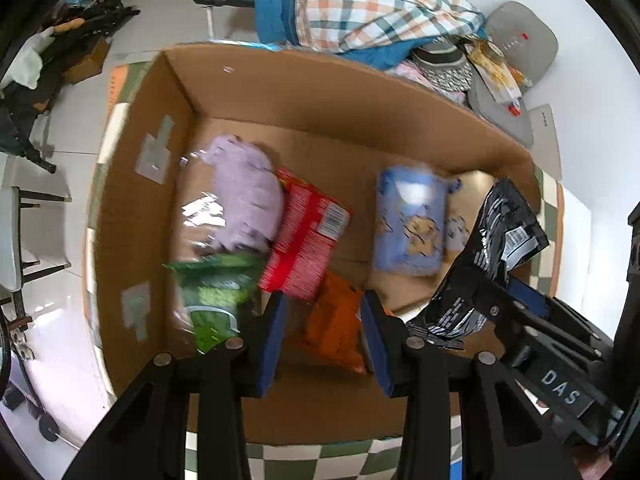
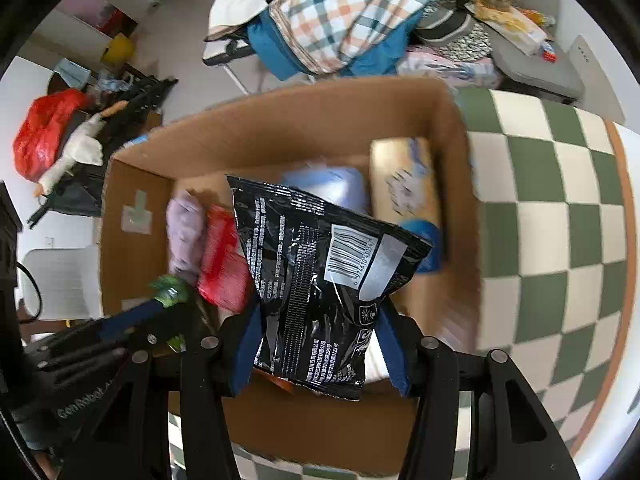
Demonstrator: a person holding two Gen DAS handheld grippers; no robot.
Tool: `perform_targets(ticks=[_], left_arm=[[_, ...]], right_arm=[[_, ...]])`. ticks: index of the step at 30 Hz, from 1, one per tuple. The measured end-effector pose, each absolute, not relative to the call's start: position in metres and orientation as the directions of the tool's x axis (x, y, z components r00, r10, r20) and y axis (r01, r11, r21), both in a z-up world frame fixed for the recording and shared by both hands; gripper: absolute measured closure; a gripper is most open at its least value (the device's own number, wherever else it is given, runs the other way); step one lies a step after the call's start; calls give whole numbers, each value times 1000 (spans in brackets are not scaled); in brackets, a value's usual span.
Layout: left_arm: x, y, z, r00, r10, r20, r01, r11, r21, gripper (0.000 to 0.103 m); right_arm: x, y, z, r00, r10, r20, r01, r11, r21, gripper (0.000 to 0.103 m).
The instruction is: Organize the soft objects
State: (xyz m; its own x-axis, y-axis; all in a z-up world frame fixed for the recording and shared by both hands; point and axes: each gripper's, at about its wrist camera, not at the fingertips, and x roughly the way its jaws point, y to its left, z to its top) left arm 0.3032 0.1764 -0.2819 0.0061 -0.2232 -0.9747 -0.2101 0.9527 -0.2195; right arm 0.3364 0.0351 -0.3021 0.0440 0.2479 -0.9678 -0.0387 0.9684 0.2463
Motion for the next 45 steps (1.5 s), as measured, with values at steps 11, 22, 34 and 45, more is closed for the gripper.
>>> perform_targets(ticks=[11, 22, 34, 45], left_arm=[[337, 217, -279, 63, -62, -996, -195, 978, -73, 40], [362, 247, -285, 119, -12, -993, -230, 972, -39, 7], [332, 235, -262, 198, -11, -980, -223, 973, -56, 0], [282, 203, -238, 282, 17, -959, -181, 983, -36, 0]], right_arm=[[379, 88, -315, 41, 303, -952, -93, 950, 298, 47], [418, 108, -317, 132, 272, -953, -84, 961, 262, 28], [388, 82, -290, 182, 168, -969, -109, 983, 150, 0], [319, 51, -273, 200, 83, -976, -71, 995, 70, 0]])
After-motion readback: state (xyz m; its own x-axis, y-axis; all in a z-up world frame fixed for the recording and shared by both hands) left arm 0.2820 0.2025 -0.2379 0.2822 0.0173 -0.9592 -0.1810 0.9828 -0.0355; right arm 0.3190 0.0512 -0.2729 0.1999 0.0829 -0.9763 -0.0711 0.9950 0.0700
